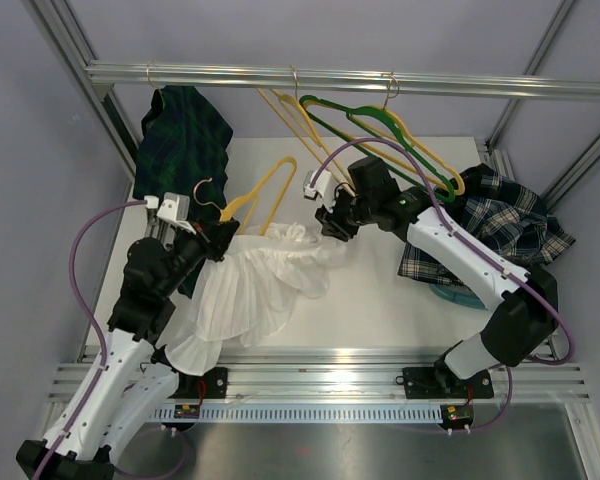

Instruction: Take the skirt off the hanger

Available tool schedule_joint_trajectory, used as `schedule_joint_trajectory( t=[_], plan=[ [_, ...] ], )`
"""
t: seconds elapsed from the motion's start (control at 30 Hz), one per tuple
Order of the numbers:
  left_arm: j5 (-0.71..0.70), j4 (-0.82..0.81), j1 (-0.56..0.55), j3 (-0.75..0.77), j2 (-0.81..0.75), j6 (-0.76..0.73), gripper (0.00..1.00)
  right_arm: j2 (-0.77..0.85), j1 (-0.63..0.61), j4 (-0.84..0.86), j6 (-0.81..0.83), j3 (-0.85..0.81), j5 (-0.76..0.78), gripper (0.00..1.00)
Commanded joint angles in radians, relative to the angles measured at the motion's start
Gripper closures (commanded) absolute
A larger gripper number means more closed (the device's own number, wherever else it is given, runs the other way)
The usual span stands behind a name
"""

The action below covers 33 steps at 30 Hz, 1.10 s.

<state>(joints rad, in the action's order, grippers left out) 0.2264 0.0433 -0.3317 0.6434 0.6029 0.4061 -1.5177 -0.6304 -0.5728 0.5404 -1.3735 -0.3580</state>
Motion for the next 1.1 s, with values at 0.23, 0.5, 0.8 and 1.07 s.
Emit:
schedule_joint_trajectory(
  t=[0.23,0.5,0.8,1.07],
  plan=[
    [0.117,-0.073,0.008,0.067,0.057,-0.208,1.0,0.034,0.017,-0.312,0.253,-0.096,-0.19,0.2],
    [0.246,0.024,0.008,0.102,0.064,-0.375,1.0,0.051,0.018,-0.443,0.438,-0.076,-0.355,0.15],
    [0.378,0.199,0.006,0.15,0.089,-0.575,1.0,0.134,0.018,-0.665,0.789,0.001,-0.466,0.15],
    [0.545,0.214,-0.01,0.176,0.162,-0.702,1.0,0.185,0.018,-0.596,0.617,-0.067,-0.382,0.18]
  ],
)
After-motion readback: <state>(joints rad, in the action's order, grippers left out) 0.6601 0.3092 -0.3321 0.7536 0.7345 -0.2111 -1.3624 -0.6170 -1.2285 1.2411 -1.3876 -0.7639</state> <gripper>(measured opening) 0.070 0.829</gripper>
